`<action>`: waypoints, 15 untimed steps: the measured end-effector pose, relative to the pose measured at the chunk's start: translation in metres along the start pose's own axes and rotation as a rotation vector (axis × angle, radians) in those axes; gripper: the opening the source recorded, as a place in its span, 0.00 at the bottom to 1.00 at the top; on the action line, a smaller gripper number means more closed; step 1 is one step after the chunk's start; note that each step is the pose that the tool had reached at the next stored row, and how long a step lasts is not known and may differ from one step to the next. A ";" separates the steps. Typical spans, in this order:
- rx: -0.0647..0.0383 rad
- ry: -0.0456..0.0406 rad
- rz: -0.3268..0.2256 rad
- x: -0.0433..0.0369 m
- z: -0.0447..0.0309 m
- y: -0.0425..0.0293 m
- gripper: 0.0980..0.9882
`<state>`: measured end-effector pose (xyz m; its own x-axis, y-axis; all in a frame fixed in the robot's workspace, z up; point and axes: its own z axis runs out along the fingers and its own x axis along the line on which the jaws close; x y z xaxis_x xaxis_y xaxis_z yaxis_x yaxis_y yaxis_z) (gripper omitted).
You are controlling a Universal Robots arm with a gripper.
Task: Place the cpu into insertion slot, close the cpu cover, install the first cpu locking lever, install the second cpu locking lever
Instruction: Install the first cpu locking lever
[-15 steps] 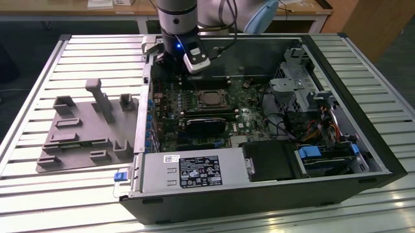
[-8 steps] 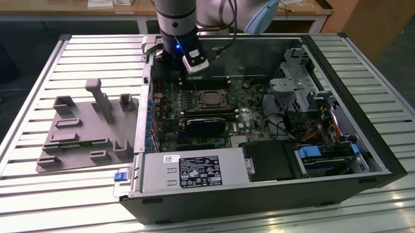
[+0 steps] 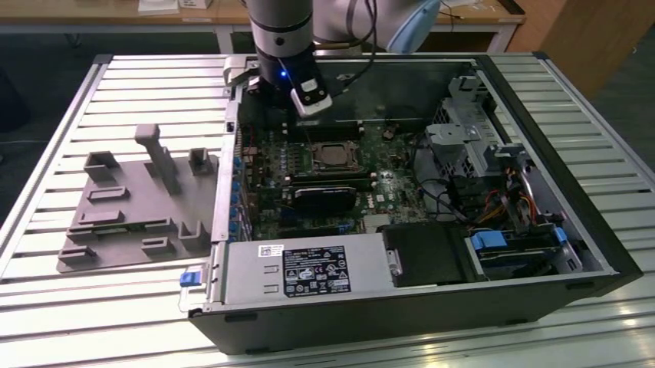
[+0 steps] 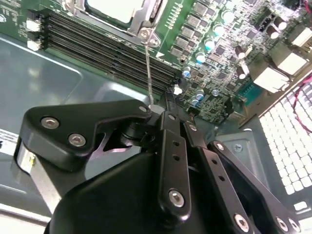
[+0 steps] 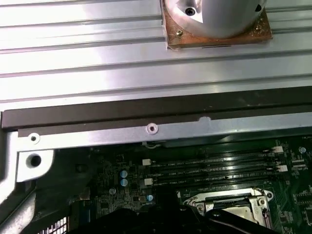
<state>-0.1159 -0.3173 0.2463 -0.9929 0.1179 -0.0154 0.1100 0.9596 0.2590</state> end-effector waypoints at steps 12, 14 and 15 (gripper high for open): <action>0.000 0.0000 0.000 -0.0262 0.0012 0.0029 0.01; 0.000 0.0000 0.000 -0.0319 0.0015 0.0035 0.01; 0.000 0.0000 0.000 -0.0347 0.0016 0.0038 0.01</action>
<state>-0.0809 -0.3173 0.2463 -0.9929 0.1180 -0.0154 0.1100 0.9596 0.2590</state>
